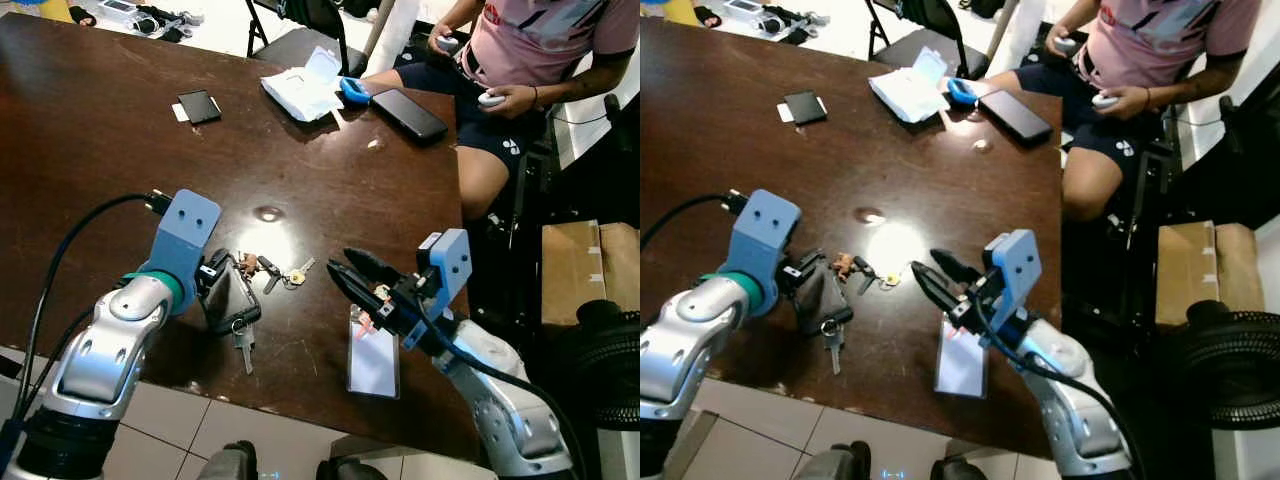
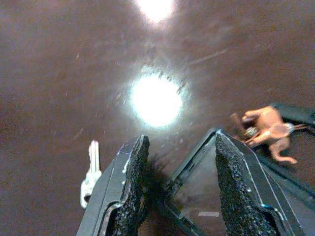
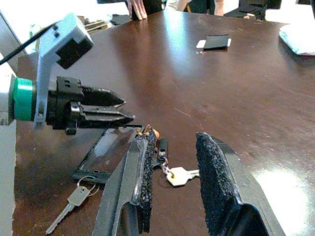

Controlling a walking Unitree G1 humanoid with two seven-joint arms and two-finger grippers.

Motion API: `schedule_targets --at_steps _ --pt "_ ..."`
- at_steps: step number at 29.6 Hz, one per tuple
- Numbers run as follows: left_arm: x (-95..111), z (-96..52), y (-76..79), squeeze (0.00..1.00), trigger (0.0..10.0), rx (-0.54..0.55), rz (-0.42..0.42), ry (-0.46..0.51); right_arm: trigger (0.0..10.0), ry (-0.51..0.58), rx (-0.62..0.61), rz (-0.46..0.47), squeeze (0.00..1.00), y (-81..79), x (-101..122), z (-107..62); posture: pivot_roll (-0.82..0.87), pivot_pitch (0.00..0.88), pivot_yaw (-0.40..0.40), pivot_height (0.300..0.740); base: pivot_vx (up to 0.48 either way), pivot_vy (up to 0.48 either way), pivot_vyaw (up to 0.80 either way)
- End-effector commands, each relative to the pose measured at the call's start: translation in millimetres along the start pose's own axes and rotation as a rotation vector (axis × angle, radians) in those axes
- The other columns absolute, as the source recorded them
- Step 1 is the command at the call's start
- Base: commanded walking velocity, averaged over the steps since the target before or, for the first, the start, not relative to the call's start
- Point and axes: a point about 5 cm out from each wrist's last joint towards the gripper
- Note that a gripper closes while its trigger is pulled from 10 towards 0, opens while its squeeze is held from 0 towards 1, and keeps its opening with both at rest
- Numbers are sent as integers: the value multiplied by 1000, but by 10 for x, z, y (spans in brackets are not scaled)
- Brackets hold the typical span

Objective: Hang keys on a hook

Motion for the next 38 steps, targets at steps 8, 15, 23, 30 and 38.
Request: schedule_targets --at_steps 8,15,23,30,38 --pt "-183 72 -17 0 10000 66 31 -90 10000 -7 -8 9 0 -11 -20 -27 89 137 41 740 0 0 0" --pt "-297 86 -43 0 2863 94 45 -128 10000 -9 -7 10 0 -17 -18 -26 92 140 38 740 0 0 0" --pt "-361 82 -79 0 0 138 62 -158 10000 -9 -8 8 0 -10 -7 -28 89 141 36 740 0 0 0" --pt "-404 38 -172 0 0 199 78 -159 10000 -7 -8 8 0 -12 -3 -26 90 140 37 740 0 0 0" --pt "-171 -153 -318 0 0 239 -29 2 10000 -5 -6 5 0 -6 5 -14 94 125 31 740 0 0 0"
Point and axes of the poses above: a point about 5 cm out from each wrist's last joint towards the gripper, its own z axis pointing out of the wrist towards the gripper, its own x axis along the axis of the wrist's last joint, y = z × x, and after that the axes turned 13 degrees about z, right-handed
